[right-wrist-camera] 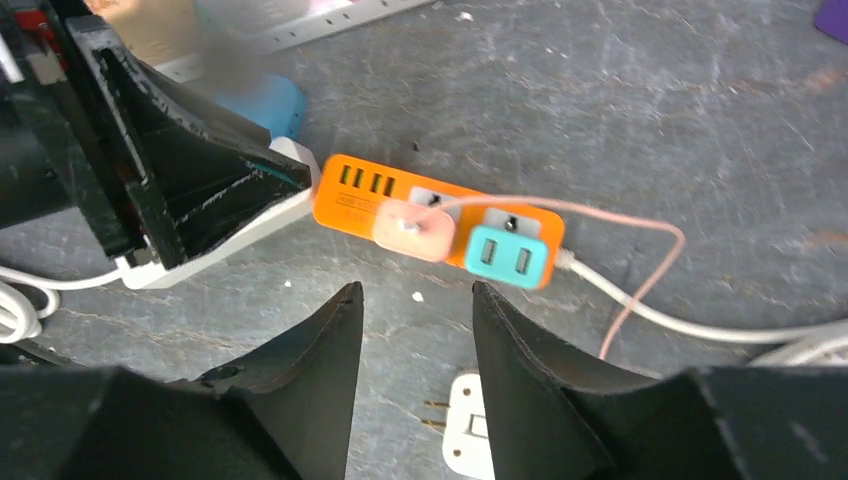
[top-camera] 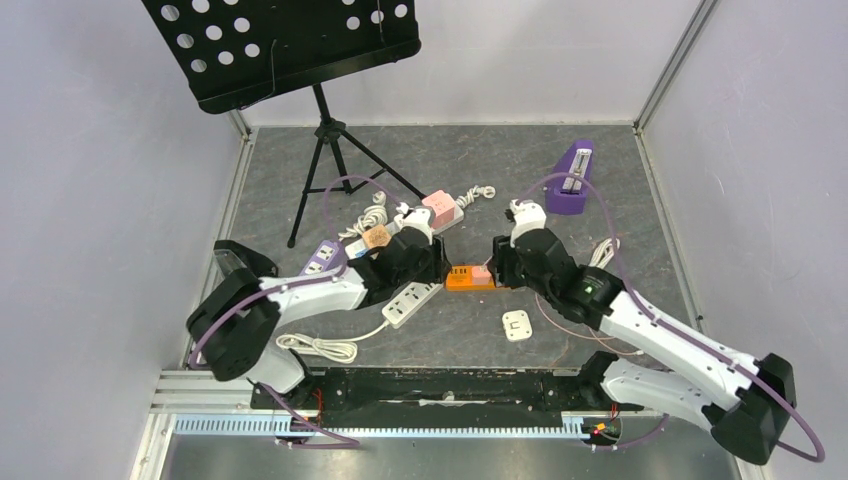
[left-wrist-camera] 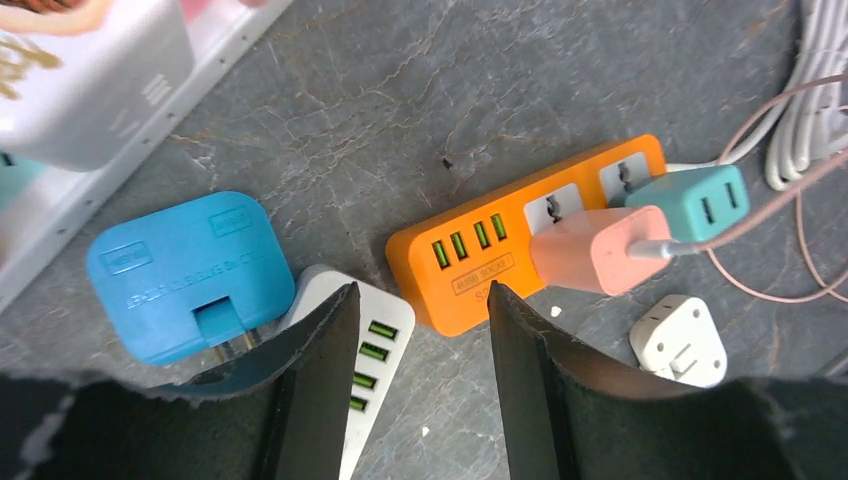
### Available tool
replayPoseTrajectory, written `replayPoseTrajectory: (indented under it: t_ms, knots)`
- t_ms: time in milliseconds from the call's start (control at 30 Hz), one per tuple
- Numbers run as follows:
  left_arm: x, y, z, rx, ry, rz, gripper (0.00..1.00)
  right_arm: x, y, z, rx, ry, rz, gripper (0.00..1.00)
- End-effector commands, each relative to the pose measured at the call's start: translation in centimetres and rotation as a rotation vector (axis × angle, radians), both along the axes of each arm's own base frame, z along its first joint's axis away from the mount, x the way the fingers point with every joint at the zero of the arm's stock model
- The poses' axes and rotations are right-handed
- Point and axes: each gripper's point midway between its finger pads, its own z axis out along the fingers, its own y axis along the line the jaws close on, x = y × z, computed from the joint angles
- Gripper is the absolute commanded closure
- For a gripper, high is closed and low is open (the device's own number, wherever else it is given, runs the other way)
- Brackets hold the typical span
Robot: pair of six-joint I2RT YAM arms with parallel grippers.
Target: Insert the plug
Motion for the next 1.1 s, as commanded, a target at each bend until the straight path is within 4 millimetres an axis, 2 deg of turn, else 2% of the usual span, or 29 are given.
replayPoseTrajectory:
  t_ms: [0, 133, 200, 367, 467, 767, 1067]
  knots:
    - [1.6, -2.9, 0.9, -0.101, 0.029, 0.019, 0.44, -1.1, -3.2, -2.1, -0.040, 0.051, -0.089, 0.55]
    - [2.3, -3.2, -1.4, -0.055, 0.049, 0.036, 0.46, -1.6, -4.8, -5.9, -0.050, 0.131, -0.144, 0.59]
    - [2.4, -3.5, -2.1, -0.055, 0.050, 0.026, 0.46, -1.6, -5.6, -7.1, -0.049, 0.149, -0.171, 0.60]
    - [2.1, -4.2, -3.3, -0.064, 0.065, -0.005, 0.48, -1.3, -6.8, -9.4, -0.031, 0.150, -0.216, 0.62]
    - [2.1, -4.7, -3.6, -0.075, 0.068, -0.018, 0.49, -0.9, -6.6, -10.7, -0.006, 0.121, -0.200, 0.63]
    - [1.9, -6.5, -4.2, -0.108, 0.092, -0.055, 0.56, 0.9, -5.7, -12.0, 0.036, 0.013, -0.188, 0.66]
    - [3.0, -8.5, -4.7, -0.173, 0.099, -0.013, 0.60, 3.2, -7.6, -12.3, 0.025, -0.072, -0.315, 0.68]
